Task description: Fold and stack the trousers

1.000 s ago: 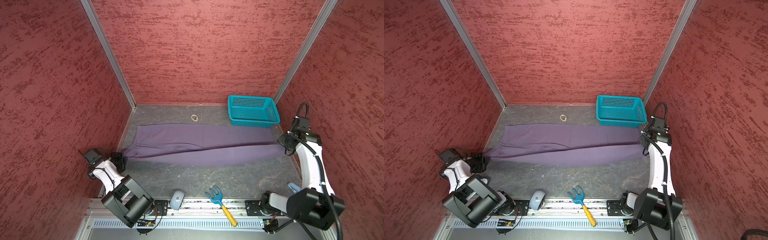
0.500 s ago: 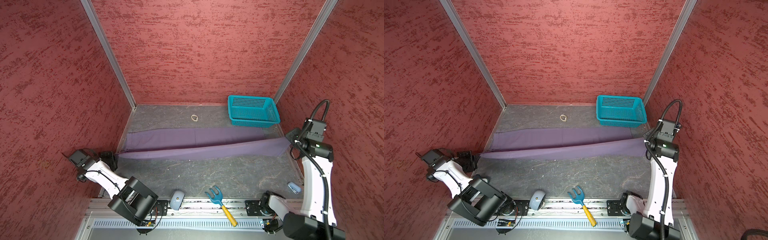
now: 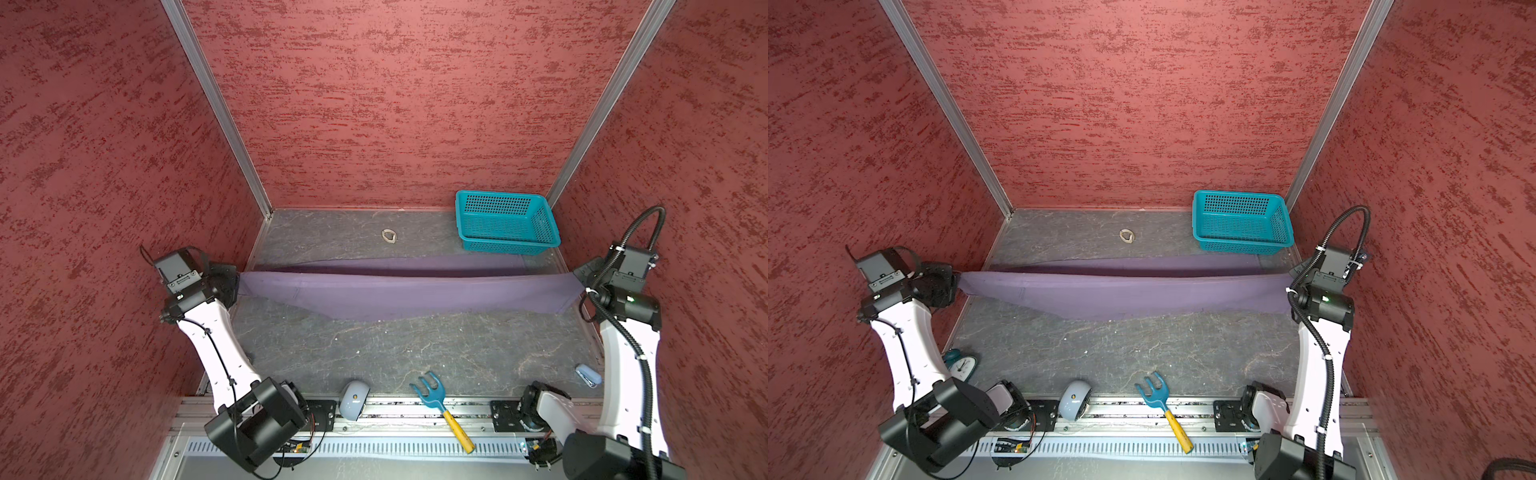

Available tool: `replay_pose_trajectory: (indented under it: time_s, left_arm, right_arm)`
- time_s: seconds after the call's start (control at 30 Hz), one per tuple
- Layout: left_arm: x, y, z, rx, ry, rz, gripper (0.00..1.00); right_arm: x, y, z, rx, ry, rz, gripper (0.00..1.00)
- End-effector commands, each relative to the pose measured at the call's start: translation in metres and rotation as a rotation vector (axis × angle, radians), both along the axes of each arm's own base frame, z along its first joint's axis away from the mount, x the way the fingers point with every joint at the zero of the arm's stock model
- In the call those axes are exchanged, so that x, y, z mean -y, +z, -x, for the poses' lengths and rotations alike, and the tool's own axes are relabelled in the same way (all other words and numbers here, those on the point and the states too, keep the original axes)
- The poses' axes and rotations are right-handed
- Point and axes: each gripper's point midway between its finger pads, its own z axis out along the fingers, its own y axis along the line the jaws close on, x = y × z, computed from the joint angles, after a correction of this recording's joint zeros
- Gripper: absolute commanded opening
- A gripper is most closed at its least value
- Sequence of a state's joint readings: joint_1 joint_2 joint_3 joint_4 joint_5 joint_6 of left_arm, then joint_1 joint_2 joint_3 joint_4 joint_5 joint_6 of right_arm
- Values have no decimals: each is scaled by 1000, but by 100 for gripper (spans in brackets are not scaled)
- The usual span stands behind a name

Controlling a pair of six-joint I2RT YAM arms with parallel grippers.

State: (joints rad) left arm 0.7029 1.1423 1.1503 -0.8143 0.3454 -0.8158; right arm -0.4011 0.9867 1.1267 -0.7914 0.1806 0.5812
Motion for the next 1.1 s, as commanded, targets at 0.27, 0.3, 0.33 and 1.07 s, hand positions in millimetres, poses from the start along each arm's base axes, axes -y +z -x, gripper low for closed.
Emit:
replay_pose_trajectory:
  time_s: [0.27,0.3,0.33,1.07]
  left_arm:
    - [-26,5,-13,-43,77,-144,0]
    - [-26,4,-15,-48,75,-151,0]
    - [-26,3,-15,-54,73,-155,0]
    - [-26,6,10,-85,81,-167,0]
  right_arm:
    - [28,-15,-25,44,-75,-3,0]
    - [29,-17,-27,44,-75,-5,0]
    - [30,-18,-28,45,-76,-7,0]
    - [27,-7,1,56,-115,21,0]
